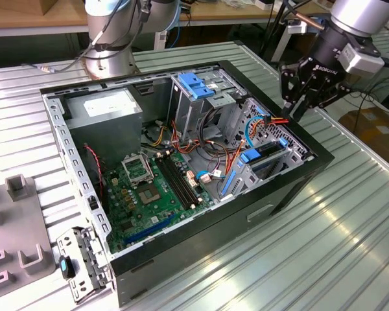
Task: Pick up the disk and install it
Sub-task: 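Insert the first disk wire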
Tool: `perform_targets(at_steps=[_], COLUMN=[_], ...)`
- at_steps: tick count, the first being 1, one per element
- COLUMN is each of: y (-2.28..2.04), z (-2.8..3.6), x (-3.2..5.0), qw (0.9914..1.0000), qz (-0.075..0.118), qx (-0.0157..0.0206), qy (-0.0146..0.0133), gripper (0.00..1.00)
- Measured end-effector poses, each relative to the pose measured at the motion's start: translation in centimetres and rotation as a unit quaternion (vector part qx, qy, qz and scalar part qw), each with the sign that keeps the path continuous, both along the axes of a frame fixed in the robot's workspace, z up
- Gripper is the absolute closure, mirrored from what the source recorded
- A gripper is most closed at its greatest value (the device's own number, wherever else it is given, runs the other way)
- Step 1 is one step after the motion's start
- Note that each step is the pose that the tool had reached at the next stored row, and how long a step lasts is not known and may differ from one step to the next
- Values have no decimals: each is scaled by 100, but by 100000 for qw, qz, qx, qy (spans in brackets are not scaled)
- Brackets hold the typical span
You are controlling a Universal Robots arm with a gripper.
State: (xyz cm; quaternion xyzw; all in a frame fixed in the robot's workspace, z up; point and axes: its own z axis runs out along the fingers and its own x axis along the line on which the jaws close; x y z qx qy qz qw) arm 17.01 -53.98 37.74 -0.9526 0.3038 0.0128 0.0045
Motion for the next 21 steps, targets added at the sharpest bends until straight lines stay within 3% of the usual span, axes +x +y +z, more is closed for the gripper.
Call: perform_targets(at_steps=[4, 8, 13, 14, 15, 17, 18, 21], y=[11, 56, 61, 61, 61, 61, 61, 60], z=[-54, -85, -116, -115, -116, -116, -114, -59], x=[37, 52, 70, 70, 70, 71, 71, 72], qw=[100000, 100000, 99999, 99999, 99999, 99999, 99999, 99999], qz=[12, 3, 9, 4, 6, 12, 14, -8], qx=[-14, -16, -30, -37, -38, -37, -19, -19], qy=[-128, -288, -460, -462, -462, -465, -462, -458], gripper=[67, 67, 67, 67, 76, 76, 82, 83])
